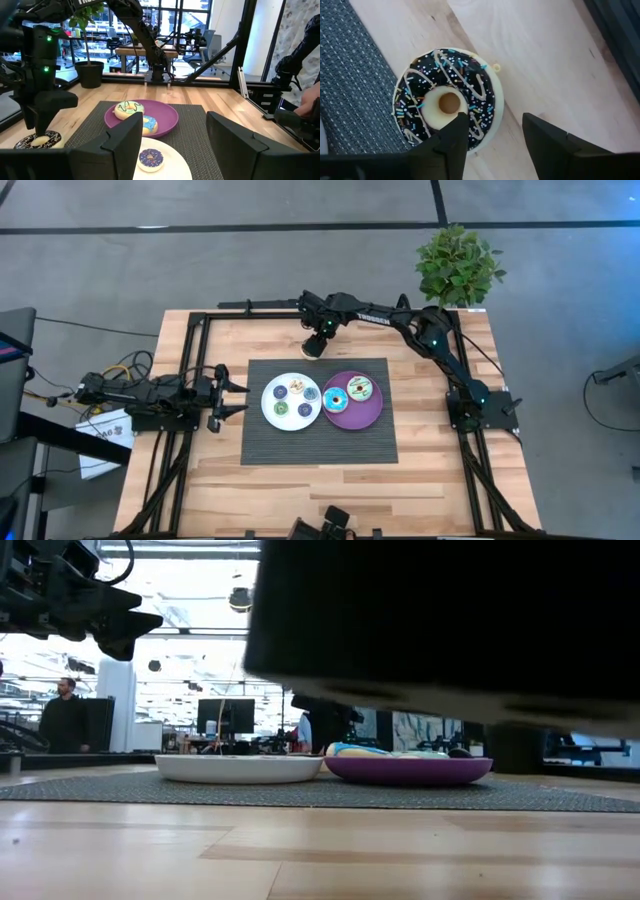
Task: Pick & Place donuts
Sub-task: Put the large black donut on the violet plate
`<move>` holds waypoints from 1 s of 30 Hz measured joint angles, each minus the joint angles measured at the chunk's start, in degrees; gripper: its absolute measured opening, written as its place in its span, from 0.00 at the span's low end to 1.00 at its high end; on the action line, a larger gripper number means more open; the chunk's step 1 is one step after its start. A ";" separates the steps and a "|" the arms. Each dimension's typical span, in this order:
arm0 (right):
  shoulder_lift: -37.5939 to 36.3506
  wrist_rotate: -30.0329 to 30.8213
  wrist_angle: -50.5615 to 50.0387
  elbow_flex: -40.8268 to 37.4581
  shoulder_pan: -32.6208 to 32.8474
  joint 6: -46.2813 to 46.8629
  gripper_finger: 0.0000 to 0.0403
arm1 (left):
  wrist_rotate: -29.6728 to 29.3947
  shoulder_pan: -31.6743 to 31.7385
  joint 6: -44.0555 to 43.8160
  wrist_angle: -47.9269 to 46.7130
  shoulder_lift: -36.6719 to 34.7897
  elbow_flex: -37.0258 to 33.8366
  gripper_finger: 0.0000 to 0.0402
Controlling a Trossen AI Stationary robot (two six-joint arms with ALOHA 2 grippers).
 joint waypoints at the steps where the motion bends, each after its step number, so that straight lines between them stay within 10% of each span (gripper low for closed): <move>1: 0.00 -0.12 0.00 0.00 0.00 -0.01 0.43 | -0.01 0.00 -0.01 0.00 0.00 0.00 0.53; 20: -13.24 -7.47 -5.06 -1.90 -2.52 4.42 0.52 | 0.01 0.00 -0.01 0.00 0.02 0.00 0.53; 30: -44.56 -1.26 31.58 -48.72 5.58 23.01 0.45 | 0.01 0.00 -0.01 0.00 0.02 -0.02 0.53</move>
